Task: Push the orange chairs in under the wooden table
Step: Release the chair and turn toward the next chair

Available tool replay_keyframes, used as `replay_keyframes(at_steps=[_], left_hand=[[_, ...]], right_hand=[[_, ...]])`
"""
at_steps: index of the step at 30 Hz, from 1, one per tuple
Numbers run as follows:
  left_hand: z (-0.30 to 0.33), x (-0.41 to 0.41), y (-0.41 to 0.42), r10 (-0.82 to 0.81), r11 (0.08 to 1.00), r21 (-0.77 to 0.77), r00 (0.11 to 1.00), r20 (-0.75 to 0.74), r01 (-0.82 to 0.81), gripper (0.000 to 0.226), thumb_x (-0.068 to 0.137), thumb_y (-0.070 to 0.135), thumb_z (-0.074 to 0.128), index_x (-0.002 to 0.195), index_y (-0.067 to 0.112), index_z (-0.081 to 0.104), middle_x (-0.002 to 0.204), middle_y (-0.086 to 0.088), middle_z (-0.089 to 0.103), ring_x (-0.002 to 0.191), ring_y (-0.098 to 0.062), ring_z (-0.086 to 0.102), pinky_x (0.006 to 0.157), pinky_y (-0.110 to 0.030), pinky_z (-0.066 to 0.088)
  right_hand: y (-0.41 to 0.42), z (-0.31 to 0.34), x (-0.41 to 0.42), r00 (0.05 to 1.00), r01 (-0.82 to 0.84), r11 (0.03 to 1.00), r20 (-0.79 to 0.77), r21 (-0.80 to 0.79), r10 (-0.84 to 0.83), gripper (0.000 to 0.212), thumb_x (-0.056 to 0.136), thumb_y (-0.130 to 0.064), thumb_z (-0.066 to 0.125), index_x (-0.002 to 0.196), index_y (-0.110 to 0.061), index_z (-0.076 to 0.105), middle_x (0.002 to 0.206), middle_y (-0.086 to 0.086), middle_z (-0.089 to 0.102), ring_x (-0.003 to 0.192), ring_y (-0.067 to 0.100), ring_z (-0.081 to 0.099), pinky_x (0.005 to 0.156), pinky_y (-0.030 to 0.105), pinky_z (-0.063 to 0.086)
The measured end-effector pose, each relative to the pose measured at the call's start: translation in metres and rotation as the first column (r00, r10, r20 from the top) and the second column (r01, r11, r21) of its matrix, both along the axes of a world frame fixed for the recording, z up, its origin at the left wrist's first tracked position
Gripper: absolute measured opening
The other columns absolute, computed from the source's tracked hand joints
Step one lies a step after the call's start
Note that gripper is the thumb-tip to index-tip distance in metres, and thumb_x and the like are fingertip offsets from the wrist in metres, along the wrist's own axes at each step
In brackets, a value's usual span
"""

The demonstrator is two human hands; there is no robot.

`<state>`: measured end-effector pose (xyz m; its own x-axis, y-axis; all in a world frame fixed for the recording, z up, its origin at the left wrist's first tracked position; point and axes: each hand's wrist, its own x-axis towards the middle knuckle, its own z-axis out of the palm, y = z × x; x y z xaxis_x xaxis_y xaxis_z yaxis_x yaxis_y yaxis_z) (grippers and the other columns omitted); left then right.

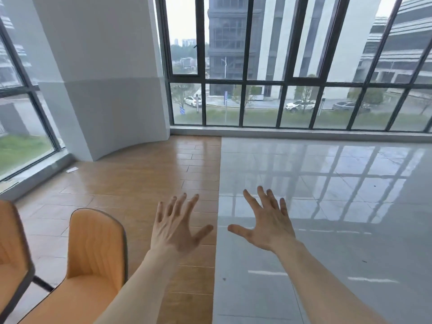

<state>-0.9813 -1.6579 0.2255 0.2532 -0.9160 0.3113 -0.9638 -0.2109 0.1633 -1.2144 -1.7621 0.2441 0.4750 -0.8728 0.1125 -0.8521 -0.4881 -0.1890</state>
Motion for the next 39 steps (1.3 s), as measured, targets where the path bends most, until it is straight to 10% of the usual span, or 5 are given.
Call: replay_keyframes(at_steps=[21,30,34,39], left_hand=[[-0.028,0.336,-0.310,0.573,0.820,0.042,0.815,-0.084,-0.571,0.091,0.081,0.087,0.028,0.154,0.043,-0.002,0.166,0.002,0.009,0.152,-0.021,-0.001,0.121,-0.049,-0.007],[-0.043,0.444,-0.322,0.859,0.511,0.097,0.509,-0.045,-0.854,0.088,0.083,0.086,0.028,0.153,0.045,-0.006,0.167,0.003,0.005,0.152,-0.021,-0.006,0.121,-0.051,-0.009],[-0.053,0.460,-0.337,0.984,0.158,0.133,0.144,-0.109,-0.978,0.087,0.083,0.084,0.032,0.152,0.047,-0.005,0.167,0.004,0.004,0.151,-0.021,-0.005,0.122,-0.052,-0.003],[-0.045,0.457,-0.338,0.990,0.117,0.135,0.106,-0.090,-0.984,0.087,0.082,0.084,0.031,0.152,0.045,-0.003,0.163,0.000,0.018,0.150,-0.026,0.006,0.121,-0.049,-0.010]], right_hand=[[-0.411,-0.012,0.442,0.810,-0.586,0.810,0.001,0.016,0.586,0.117,0.069,-0.098,0.045,0.158,-0.046,-0.009,0.170,0.000,-0.017,0.156,0.025,-0.016,0.126,0.054,-0.007],[-0.465,-0.037,0.643,0.504,-0.864,0.504,0.055,0.010,0.862,0.118,0.067,-0.099,0.045,0.159,-0.044,-0.005,0.172,0.000,-0.009,0.156,0.025,-0.015,0.126,0.053,-0.004],[-0.480,-0.042,0.744,0.177,-0.981,0.177,-0.007,0.079,0.984,0.116,0.069,-0.097,0.046,0.158,-0.047,-0.009,0.171,-0.001,-0.015,0.155,0.023,-0.018,0.126,0.051,-0.005],[-0.474,-0.046,0.762,0.108,-0.992,0.106,0.019,0.070,0.994,0.117,0.068,-0.097,0.048,0.158,-0.047,-0.010,0.171,0.000,-0.016,0.155,0.025,-0.019,0.126,0.051,-0.006]])
